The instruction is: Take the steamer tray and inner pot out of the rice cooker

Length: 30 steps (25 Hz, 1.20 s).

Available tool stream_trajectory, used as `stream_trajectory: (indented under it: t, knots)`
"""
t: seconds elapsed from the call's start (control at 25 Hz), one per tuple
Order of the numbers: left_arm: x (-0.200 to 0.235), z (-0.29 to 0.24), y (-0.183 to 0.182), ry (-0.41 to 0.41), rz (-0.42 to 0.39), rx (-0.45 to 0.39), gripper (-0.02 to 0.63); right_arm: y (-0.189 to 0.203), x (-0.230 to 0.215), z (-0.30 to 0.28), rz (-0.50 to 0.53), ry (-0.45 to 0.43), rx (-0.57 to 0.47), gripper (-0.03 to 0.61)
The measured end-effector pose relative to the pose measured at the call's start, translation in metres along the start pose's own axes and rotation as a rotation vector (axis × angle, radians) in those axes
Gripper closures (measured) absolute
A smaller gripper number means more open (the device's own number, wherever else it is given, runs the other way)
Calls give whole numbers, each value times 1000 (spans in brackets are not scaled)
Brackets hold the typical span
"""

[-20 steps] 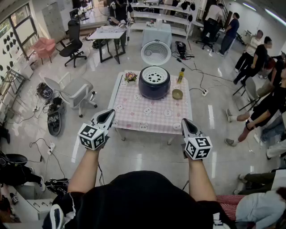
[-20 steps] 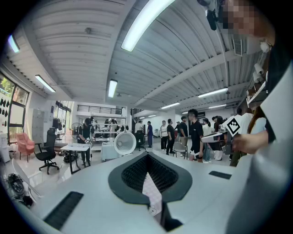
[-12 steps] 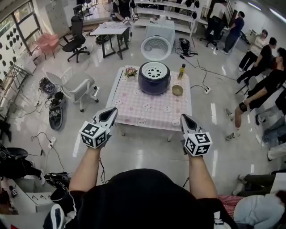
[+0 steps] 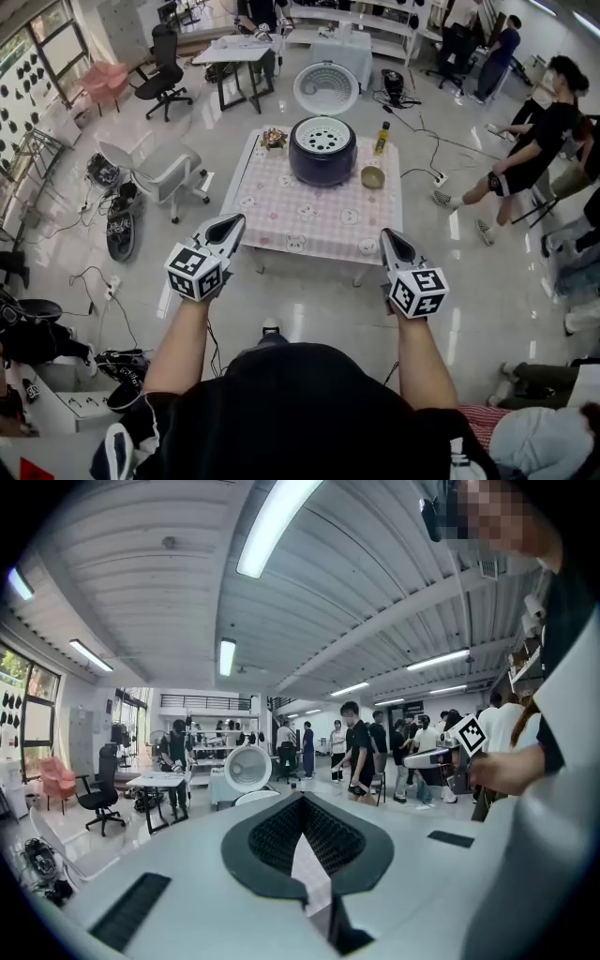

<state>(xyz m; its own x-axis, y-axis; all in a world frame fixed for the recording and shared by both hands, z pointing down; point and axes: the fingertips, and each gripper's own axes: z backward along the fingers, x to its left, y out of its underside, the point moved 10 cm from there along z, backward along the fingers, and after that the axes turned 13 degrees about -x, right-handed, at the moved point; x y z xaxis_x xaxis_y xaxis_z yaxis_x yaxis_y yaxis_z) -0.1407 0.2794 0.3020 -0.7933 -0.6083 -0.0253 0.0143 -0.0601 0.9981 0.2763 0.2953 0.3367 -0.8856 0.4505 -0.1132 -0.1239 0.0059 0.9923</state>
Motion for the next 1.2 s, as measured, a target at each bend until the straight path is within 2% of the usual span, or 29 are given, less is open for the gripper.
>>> stream_trajectory:
  t: [0.44,1.2]
  knots:
    - [31,-21,30,39,29,2,594,26,8,-35,18,-2,73,569]
    - [205,-131,45,169,50,22,594,28,9,-207,27,82,131,569]
